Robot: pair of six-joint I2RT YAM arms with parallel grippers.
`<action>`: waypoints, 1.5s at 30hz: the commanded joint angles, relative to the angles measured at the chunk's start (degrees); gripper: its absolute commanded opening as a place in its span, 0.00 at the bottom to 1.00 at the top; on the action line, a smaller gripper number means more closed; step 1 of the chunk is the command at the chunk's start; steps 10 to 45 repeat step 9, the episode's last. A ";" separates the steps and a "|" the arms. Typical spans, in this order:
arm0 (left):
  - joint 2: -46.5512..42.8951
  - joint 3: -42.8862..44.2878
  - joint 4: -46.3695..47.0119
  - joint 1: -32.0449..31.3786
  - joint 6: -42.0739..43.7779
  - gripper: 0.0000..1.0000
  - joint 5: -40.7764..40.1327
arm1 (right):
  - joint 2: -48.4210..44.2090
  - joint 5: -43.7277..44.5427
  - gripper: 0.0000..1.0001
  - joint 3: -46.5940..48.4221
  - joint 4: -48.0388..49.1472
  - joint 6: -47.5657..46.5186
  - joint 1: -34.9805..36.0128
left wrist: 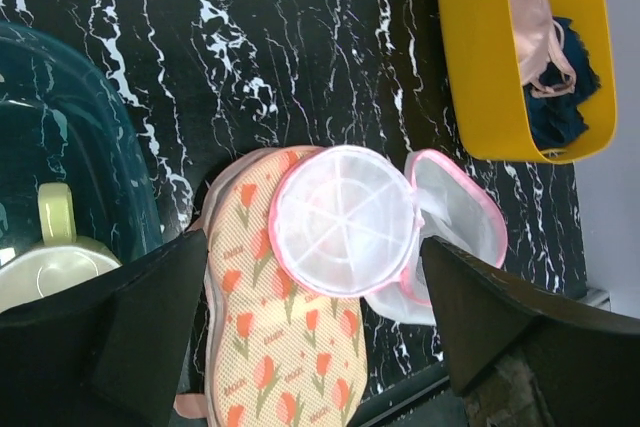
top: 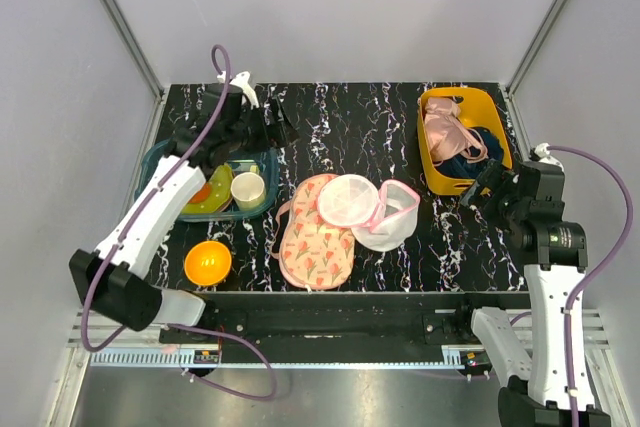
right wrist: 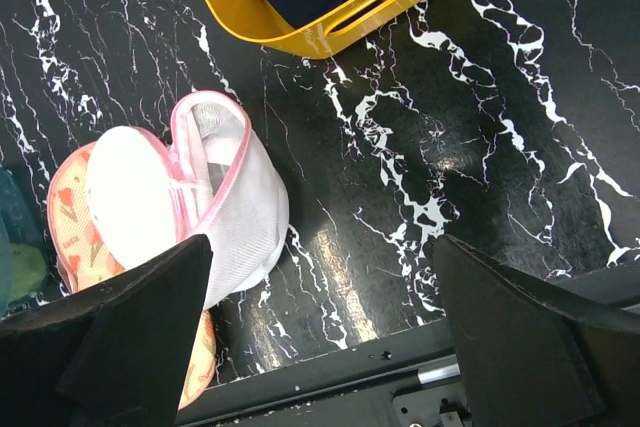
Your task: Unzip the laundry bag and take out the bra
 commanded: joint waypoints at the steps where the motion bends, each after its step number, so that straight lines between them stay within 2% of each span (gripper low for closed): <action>1: -5.27 -2.98 -0.11 -0.59 3.65 0.91 -0.57 | -0.49 3.83 1.00 2.23 -0.10 -1.74 -0.01; 4: -7.38 -5.62 -2.12 -0.59 6.91 0.91 -4.86 | 0.13 3.22 1.00 1.88 0.07 -1.92 -0.01; 9: -10.46 -8.52 -3.36 -0.59 8.07 0.91 -6.55 | -0.22 2.52 1.00 0.21 1.74 -1.40 -0.01; 45: -10.46 -8.52 -3.36 -0.59 8.07 0.91 -6.55 | -0.22 2.52 1.00 0.21 1.74 -1.40 -0.01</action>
